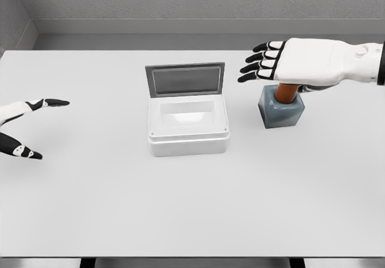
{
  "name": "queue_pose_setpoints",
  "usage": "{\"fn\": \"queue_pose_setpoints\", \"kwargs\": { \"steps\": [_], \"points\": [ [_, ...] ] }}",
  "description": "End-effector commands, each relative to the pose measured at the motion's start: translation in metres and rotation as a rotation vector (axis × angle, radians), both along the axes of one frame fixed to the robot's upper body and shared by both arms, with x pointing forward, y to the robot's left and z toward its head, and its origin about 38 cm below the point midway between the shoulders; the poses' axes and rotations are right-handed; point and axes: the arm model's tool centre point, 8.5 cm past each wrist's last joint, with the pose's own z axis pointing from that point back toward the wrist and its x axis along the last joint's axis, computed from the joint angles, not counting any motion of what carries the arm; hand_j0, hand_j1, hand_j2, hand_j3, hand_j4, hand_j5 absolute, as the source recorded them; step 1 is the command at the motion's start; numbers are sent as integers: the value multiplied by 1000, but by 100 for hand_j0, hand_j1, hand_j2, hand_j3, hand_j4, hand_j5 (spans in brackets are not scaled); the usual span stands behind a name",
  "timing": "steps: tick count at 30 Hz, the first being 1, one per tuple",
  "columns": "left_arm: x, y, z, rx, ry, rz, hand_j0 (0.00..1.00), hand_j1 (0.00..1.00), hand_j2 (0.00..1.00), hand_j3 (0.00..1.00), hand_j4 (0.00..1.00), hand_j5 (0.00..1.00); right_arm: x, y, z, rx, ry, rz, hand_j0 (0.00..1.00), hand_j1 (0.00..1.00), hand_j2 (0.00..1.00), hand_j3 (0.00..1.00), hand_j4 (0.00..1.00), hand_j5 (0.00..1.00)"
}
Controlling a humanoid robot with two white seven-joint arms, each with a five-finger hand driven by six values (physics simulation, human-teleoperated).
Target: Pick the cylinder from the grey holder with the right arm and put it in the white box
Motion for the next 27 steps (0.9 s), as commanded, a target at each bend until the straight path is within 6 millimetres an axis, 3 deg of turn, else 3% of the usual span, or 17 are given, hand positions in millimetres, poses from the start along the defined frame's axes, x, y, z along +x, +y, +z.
{"fn": "queue_pose_setpoints", "kwargs": {
  "steps": [1, 5, 8, 9, 11, 12, 16, 19, 25, 27],
  "points": [
    [-3, -2, 1, -34, 29, -7, 100, 100, 100, 100, 100, 100, 0, -2, 1, 1, 0, -5, 100, 100, 100, 100, 100, 100],
    [-2, 1, 1, -27, 23, 5, 100, 100, 100, 100, 100, 100, 2, -7, 3, 4, 1, -24, 100, 100, 100, 100, 100, 100],
    [3, -3, -1, -226, 56, 65, 100, 100, 100, 100, 100, 100, 11, -32, 1, -13, 15, -101, 100, 100, 100, 100, 100, 100],
    [10, -10, 5, -307, 47, 64, 100, 100, 100, 100, 100, 100, 12, -35, -1, -15, 20, -111, 100, 100, 100, 100, 100, 100],
    [24, -39, -13, -359, 197, 37, 100, 100, 100, 100, 100, 100, 16, -40, -5, -14, 32, -129, 100, 100, 100, 100, 100, 100],
    [27, -43, -19, -377, 214, 47, 100, 100, 100, 100, 100, 100, 17, -41, -5, -12, 36, -136, 100, 100, 100, 100, 100, 100],
    [68, -14, -26, -549, 234, 257, 100, 100, 100, 100, 100, 100, 26, -48, -21, -49, 54, -189, 100, 100, 100, 100, 100, 100],
    [75, 7, -40, -565, 234, 347, 100, 100, 100, 100, 100, 100, 33, -48, -28, -39, 73, -202, 100, 100, 100, 100, 100, 100],
    [73, -5, -44, -434, 151, 265, 100, 100, 100, 100, 100, 100, 40, -34, -38, -15, 96, -179, 100, 100, 100, 100, 100, 100],
    [74, -5, -44, -407, 143, 261, 100, 100, 100, 100, 100, 100, 42, -37, -42, -16, 110, -193, 100, 100, 100, 100, 100, 100]
  ]
}}
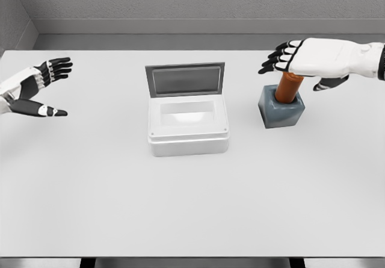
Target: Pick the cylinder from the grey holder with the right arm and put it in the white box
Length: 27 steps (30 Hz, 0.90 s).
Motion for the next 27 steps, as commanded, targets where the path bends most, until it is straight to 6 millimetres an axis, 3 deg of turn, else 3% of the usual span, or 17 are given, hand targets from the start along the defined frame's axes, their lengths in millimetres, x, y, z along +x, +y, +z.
{"fn": "queue_pose_setpoints", "kwargs": {
  "steps": [1, 14, 27],
  "points": [
    [0, -1, -1, 27, -16, -10, 100, 100, 100, 100, 100, 100, 5, -2, -6, 5, 17, -15, 100, 100, 100, 100, 100, 100],
    [0, -1, -1, 27, -16, -10, 100, 100, 100, 100, 100, 100, 27, 1, -24, 9, 52, -59, 100, 100, 100, 100, 100, 100],
    [0, 5, 0, 33, -7, 4, 100, 100, 100, 100, 100, 100, 33, -10, -37, -24, 77, -98, 100, 100, 100, 100, 100, 100]
  ]
}}
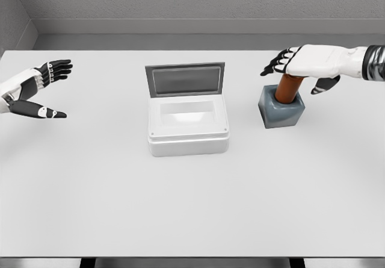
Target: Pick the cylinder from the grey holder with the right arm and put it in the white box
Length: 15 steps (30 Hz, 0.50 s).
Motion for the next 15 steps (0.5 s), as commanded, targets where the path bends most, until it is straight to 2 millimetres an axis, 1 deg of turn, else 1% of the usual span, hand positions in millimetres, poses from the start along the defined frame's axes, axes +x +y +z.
{"fn": "queue_pose_setpoints", "kwargs": {
  "steps": [1, 2, 6, 7, 9, 10, 11, 13, 15],
  "points": [
    [0, 1, 0, -8, 2, 6, 100, 100, 100, 100, 100, 100, 1, 0, -3, 2, 9, -6, 100, 100, 100, 100, 100, 100],
    [0, 1, -1, -8, 3, 5, 100, 100, 100, 100, 100, 100, 3, 0, -6, 5, 15, -11, 100, 100, 100, 100, 100, 100],
    [1, 1, 0, -6, 2, 6, 100, 100, 100, 100, 100, 100, 5, 0, -5, 6, 15, -14, 100, 100, 100, 100, 100, 100],
    [0, 2, 0, -5, 4, 8, 100, 100, 100, 100, 100, 100, 5, 0, -6, 4, 14, -14, 94, 94, 94, 94, 94, 94],
    [1, 1, 0, -6, 3, 6, 100, 100, 100, 100, 100, 100, 5, 0, -5, 7, 15, -12, 57, 57, 57, 57, 57, 57],
    [1, 1, 0, -8, 3, 5, 100, 100, 100, 100, 100, 100, 4, 1, -6, 5, 17, -10, 46, 46, 46, 46, 46, 46],
    [1, 1, 0, -8, 3, 5, 100, 100, 100, 100, 100, 100, 4, 1, -7, 3, 19, -9, 39, 39, 39, 39, 39, 39],
    [2, 2, 1, -5, 0, 10, 100, 100, 100, 100, 100, 100, 4, 1, -8, 1, 22, -7, 31, 31, 31, 31, 31, 31],
    [4, 4, 3, -5, -3, 16, 100, 100, 100, 100, 100, 100, 4, 2, -9, 1, 23, -1, 29, 29, 29, 29, 29, 29]
  ]
}}
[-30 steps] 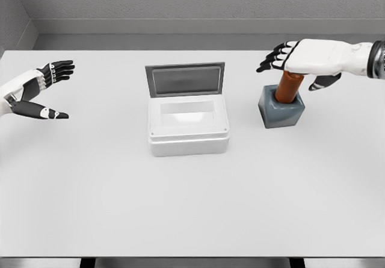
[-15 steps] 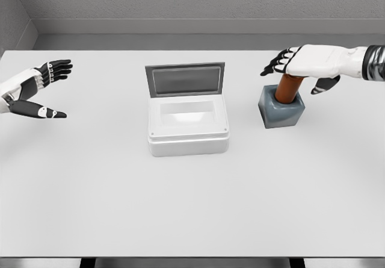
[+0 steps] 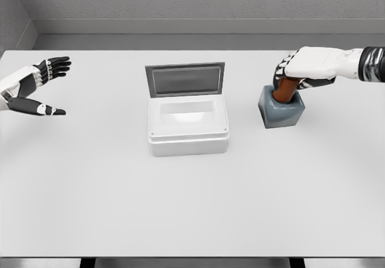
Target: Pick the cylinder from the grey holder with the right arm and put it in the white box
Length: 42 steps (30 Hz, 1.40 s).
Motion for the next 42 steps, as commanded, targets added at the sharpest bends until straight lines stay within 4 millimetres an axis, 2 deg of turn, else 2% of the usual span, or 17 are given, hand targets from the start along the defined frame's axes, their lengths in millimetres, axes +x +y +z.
{"fn": "queue_pose_setpoints", "kwargs": {
  "steps": [1, 3, 6, 10, 12, 14, 18, 21, 26, 27, 29, 31, 35, 40, 42],
  "points": [
    [0, 2, -1, -5, 3, 7, 100, 100, 100, 100, 100, 100, -1, 4, -2, 5, 8, 15, 22, 22, 22, 22, 22, 22],
    [0, 2, 0, -5, 1, 7, 100, 100, 100, 100, 100, 100, 0, 5, -1, 1, 6, 21, 13, 13, 13, 13, 13, 13],
    [0, 2, 0, -5, 2, 8, 100, 100, 100, 100, 100, 100, 0, -1, 7, -6, -9, 15, 13, 13, 13, 13, 13, 13],
    [-1, 1, -2, -6, 5, 3, 100, 100, 100, 100, 100, 100, -7, -46, 36, -35, -56, -69, 8, 8, 8, 8, 8, 8],
    [-2, 3, -2, 0, 7, 7, 100, 100, 100, 100, 100, 100, -19, -48, 51, 21, -54, -48, 8, 8, 8, 8, 8, 8],
    [-3, 4, -2, 2, 6, 7, 100, 100, 100, 100, 100, 100, -35, -21, 62, 26, -79, 51, 8, 8, 8, 8, 8, 8],
    [-3, 4, -2, 1, 6, 7, 100, 100, 100, 100, 100, 100, -44, 10, 52, 23, -63, 144, 8, 8, 8, 8, 8, 8],
    [-3, 4, -2, 2, 6, 7, 100, 100, 100, 100, 100, 100, -67, 44, 50, 10, -72, 271, 8, 8, 8, 8, 8, 8],
    [-3, 0, -3, 12, -1, -6, 100, 100, 100, 100, 100, 100, -63, 114, 51, 34, -78, 429, 8, 8, 8, 8, 8, 8],
    [-3, 0, -3, 12, -1, -6, 100, 100, 100, 100, 100, 100, -61, 120, 50, 45, -76, 429, 8, 8, 8, 8, 8, 8],
    [-3, 1, -3, 12, -1, -5, 100, 100, 100, 100, 100, 100, -60, 131, 48, 52, -69, 433, 8, 8, 8, 8, 8, 8],
    [-2, 0, -3, 11, -1, -7, 100, 100, 100, 100, 100, 100, -58, 132, 48, 46, -68, 429, 8, 8, 8, 8, 8, 8],
    [-3, 0, -3, 12, -1, -7, 100, 100, 100, 100, 100, 100, -31, 120, 48, 54, -58, 339, 9, 9, 9, 9, 9, 9],
    [-2, -1, -3, 12, -2, -9, 100, 100, 100, 100, 100, 100, -28, 129, 43, 64, -46, 350, 9, 9, 9, 9, 9, 9],
    [-2, -1, -3, 11, -2, -8, 100, 100, 100, 100, 100, 100, -29, 134, 33, 53, -22, 358, 9, 9, 9, 9, 9, 9]
  ]
}}
